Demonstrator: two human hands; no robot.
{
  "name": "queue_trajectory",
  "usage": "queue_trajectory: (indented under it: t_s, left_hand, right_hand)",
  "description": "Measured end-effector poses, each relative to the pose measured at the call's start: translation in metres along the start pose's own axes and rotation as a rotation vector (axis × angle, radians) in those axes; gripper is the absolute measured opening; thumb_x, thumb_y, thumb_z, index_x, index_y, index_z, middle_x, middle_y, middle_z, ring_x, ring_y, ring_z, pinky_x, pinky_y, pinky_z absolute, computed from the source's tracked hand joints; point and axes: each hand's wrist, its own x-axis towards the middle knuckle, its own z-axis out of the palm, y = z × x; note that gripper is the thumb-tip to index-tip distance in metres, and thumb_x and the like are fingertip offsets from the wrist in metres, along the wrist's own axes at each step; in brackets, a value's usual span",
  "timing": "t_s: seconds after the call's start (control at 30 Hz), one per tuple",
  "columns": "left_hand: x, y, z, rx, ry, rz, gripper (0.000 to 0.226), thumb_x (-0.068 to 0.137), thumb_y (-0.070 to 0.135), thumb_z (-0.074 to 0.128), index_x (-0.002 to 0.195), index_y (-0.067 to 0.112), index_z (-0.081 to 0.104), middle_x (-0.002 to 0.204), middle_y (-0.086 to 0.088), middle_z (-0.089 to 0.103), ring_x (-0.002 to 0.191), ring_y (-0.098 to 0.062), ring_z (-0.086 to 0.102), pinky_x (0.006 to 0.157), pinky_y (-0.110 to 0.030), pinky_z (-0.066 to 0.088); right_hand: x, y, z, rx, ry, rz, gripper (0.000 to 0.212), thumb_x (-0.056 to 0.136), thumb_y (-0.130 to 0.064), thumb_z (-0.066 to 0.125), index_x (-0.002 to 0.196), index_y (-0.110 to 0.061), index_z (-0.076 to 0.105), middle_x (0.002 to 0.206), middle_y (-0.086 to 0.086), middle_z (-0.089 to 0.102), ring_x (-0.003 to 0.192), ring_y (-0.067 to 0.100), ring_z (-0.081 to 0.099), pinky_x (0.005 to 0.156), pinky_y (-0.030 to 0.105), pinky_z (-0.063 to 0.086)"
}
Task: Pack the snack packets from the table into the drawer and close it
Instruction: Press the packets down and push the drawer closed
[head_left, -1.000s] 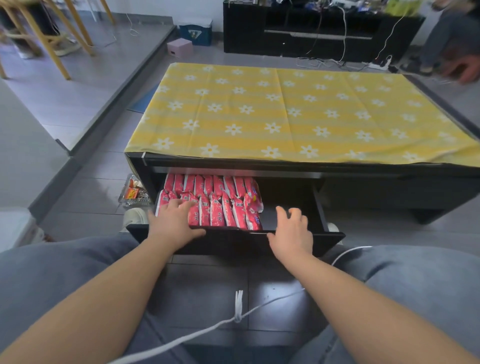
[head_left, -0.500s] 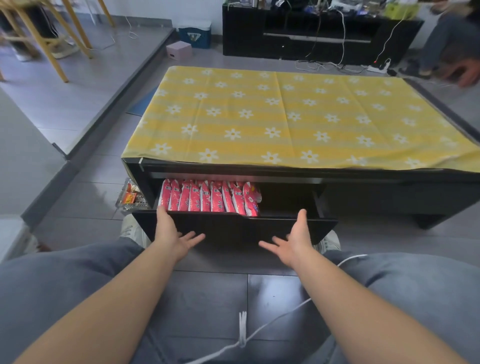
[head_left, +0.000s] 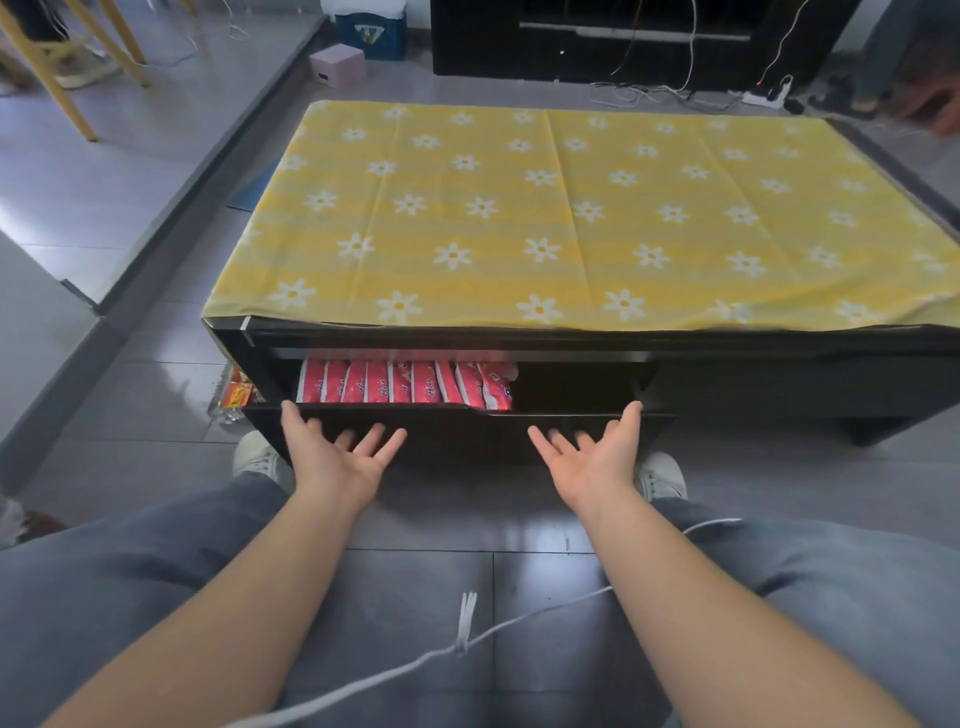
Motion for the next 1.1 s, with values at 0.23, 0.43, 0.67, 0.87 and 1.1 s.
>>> queue_trajectory:
  t_s: [0.23, 0.43, 0.67, 0.87, 1.1]
  left_hand:
    - [0.030, 0.009, 0.018, 0.008, -0.050, -0.031, 0.087, 0.094, 0.072, 0.050, 0.166, 0.043, 0.012, 0.176, -0.012, 0.012, 0.143, -0.053, 0.045, 0.102, -0.067, 0.051]
    - [0.052, 0.016, 0.034, 0.044, -0.102, -0.020, 0.083, 0.097, 0.072, 0.045, 0.167, 0.041, 0.013, 0.175, -0.015, 0.013, 0.140, -0.048, 0.051, 0.104, -0.062, 0.051]
    - [0.065, 0.008, 0.049, 0.049, -0.082, 0.011, 0.079, 0.099, 0.069, 0.045, 0.166, 0.043, 0.013, 0.176, -0.010, 0.012, 0.145, -0.042, 0.048, 0.108, -0.060, 0.048]
    - [0.072, 0.006, 0.047, 0.071, -0.105, 0.022, 0.076, 0.099, 0.069, 0.044, 0.165, 0.045, 0.015, 0.176, -0.008, 0.012, 0.144, -0.040, 0.050, 0.107, -0.061, 0.048]
    - [0.060, 0.009, 0.045, 0.305, -0.149, -0.036, 0.072, 0.106, 0.059, 0.041, 0.167, 0.035, 0.013, 0.175, -0.011, 0.016, 0.145, -0.039, 0.049, 0.105, -0.059, 0.050]
  right_hand:
    - [0.031, -0.006, 0.012, -0.065, -0.059, -0.001, 0.084, 0.094, -0.071, 0.052, 0.164, -0.043, 0.015, 0.174, 0.011, 0.013, 0.152, 0.048, 0.032, 0.100, 0.065, 0.048]
    - [0.054, -0.018, 0.028, -0.108, -0.130, 0.033, 0.085, 0.093, -0.075, 0.050, 0.164, -0.043, 0.015, 0.175, 0.011, 0.013, 0.151, 0.047, 0.036, 0.101, 0.066, 0.047]
    - [0.069, -0.018, 0.036, -0.117, -0.131, 0.031, 0.084, 0.094, -0.076, 0.047, 0.165, -0.041, 0.017, 0.174, 0.012, 0.015, 0.150, 0.044, 0.038, 0.103, 0.065, 0.047]
    - [0.075, -0.014, 0.032, -0.179, -0.165, 0.024, 0.082, 0.095, -0.074, 0.047, 0.164, -0.045, 0.014, 0.175, 0.008, 0.015, 0.151, 0.038, 0.039, 0.099, 0.066, 0.049]
    - [0.068, -0.017, 0.037, -0.315, -0.070, 0.013, 0.080, 0.097, -0.061, 0.058, 0.164, -0.039, 0.021, 0.170, 0.013, 0.027, 0.142, 0.045, 0.048, 0.077, 0.058, 0.061]
